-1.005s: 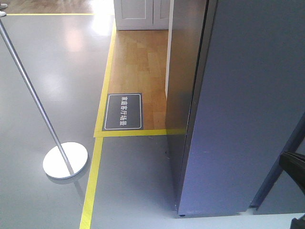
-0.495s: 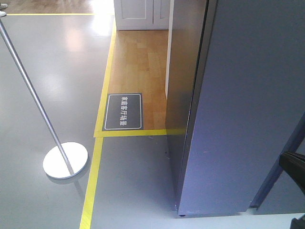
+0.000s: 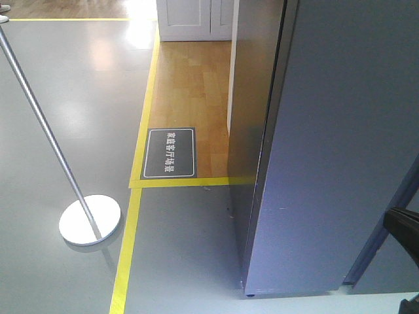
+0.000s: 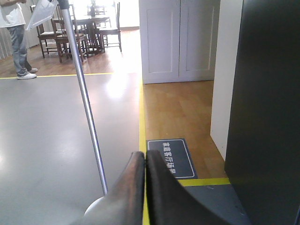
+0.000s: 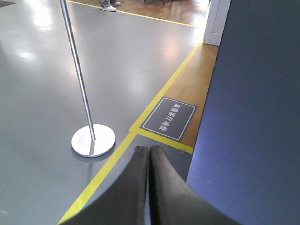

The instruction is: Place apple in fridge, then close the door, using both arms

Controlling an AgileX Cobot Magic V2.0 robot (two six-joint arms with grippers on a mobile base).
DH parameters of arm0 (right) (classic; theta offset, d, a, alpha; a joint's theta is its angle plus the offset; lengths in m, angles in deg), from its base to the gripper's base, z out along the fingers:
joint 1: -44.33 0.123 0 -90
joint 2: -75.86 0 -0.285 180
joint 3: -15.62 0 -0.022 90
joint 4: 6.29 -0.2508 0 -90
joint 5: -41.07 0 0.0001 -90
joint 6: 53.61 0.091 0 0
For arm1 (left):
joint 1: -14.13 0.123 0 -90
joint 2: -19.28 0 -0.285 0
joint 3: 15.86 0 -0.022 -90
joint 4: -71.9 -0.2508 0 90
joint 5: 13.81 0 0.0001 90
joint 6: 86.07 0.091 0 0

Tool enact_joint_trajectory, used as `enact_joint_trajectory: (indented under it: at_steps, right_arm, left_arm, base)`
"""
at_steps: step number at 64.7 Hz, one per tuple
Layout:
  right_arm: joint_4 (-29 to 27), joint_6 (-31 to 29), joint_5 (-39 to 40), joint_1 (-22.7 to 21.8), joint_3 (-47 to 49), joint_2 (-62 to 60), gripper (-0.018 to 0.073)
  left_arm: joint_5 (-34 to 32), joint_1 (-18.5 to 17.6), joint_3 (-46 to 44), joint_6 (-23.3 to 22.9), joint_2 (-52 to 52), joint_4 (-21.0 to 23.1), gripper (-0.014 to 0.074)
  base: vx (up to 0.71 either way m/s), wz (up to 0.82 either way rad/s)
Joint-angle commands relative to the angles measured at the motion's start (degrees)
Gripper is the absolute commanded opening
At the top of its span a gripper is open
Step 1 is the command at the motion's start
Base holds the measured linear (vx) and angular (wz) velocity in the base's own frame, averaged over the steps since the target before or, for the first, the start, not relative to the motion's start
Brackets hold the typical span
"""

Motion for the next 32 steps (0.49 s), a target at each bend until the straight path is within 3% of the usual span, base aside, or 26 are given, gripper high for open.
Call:
enact_joint_trajectory:
  at_steps: [1, 32]
  right_arm:
    - [-2.4, -0.4, 1.8, -0.1, 1.5, 0.3, -0.0003]
    - [-2.4, -0.4, 1.8, -0.1, 1.5, 0.3, -0.0003]
  left_arm:
    - [-3.9, -0.2, -0.9, -0.6, -0.9, -0.1, -0.0006]
    - [-3.9, -0.2, -0.9, -0.6, -0.9, -0.1, -0.0006]
  base:
    - [0.0, 0.0]
    - [0.0, 0.0]
